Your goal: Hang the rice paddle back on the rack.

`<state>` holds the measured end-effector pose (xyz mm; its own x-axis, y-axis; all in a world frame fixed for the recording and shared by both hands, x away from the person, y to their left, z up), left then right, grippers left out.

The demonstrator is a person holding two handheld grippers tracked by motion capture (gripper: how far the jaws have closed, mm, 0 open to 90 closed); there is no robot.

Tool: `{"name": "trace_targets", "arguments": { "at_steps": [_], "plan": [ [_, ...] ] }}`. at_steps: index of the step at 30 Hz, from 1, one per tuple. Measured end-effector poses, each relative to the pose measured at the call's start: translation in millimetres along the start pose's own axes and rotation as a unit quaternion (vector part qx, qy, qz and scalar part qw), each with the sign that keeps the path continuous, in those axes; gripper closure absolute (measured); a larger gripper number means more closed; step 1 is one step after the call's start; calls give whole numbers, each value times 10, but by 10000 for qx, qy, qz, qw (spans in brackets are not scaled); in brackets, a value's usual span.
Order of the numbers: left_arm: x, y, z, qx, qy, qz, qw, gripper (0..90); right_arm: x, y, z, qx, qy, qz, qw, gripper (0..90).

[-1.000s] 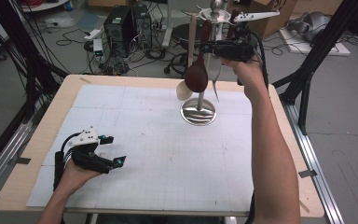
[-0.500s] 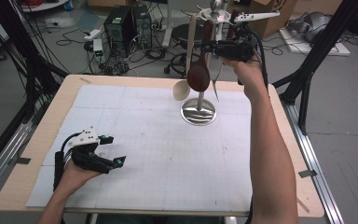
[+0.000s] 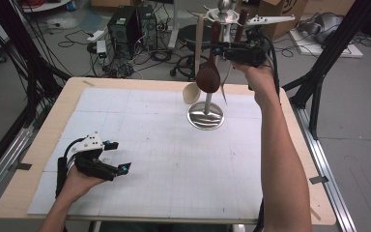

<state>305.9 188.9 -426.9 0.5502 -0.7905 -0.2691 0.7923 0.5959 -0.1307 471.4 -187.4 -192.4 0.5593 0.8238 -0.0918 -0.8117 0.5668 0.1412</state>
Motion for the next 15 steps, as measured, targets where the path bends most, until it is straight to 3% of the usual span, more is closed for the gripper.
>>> {"name": "trace_targets", "arguments": {
  "at_steps": [15],
  "plan": [
    [2,2,-6,-6,4,18,10000,70,-7,-9,22,8,-132,-116,9998,677]
  ]
}}
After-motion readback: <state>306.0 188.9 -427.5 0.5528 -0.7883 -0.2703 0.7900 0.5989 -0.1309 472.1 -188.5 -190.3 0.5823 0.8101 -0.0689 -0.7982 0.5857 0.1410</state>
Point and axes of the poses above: each handheld gripper's, and its own axes: x roughly forward along the jaws, z roughly out of its top, y roughly to its left, the point moved 4 cm from there along x, roughly forward along the jaws, and after that the axes turned 12 degrees about -y, right-handed, at the moved point
